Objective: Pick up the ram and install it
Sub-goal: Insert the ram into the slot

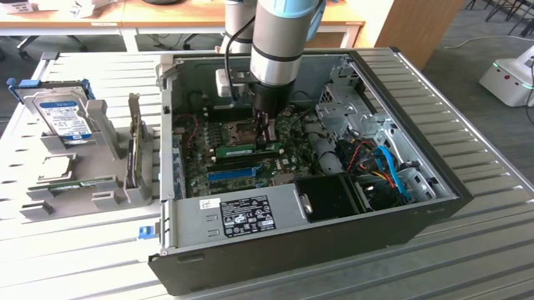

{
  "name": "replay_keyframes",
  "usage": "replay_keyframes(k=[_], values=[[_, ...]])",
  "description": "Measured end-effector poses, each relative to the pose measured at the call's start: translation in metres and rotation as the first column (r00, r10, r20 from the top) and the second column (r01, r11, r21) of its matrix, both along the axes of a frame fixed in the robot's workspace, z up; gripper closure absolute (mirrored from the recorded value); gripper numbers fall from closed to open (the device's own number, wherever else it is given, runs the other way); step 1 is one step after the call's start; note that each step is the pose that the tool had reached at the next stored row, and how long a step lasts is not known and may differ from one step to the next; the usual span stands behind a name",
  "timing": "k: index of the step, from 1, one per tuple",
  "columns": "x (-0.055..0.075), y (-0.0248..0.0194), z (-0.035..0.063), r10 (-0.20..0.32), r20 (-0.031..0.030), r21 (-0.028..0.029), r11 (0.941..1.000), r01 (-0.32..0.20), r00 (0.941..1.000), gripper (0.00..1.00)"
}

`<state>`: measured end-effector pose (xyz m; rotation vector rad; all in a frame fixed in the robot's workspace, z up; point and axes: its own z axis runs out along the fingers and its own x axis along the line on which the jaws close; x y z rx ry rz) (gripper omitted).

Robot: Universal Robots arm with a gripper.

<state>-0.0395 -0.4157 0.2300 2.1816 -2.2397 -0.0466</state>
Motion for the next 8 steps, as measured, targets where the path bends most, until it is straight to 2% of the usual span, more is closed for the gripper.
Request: replay_keyframes(k=[8], values=[[0.0002,0.0000,-0.0003,0.003,-0.0006,0.0000,1.0000,-0.003,1.0000,0.88]])
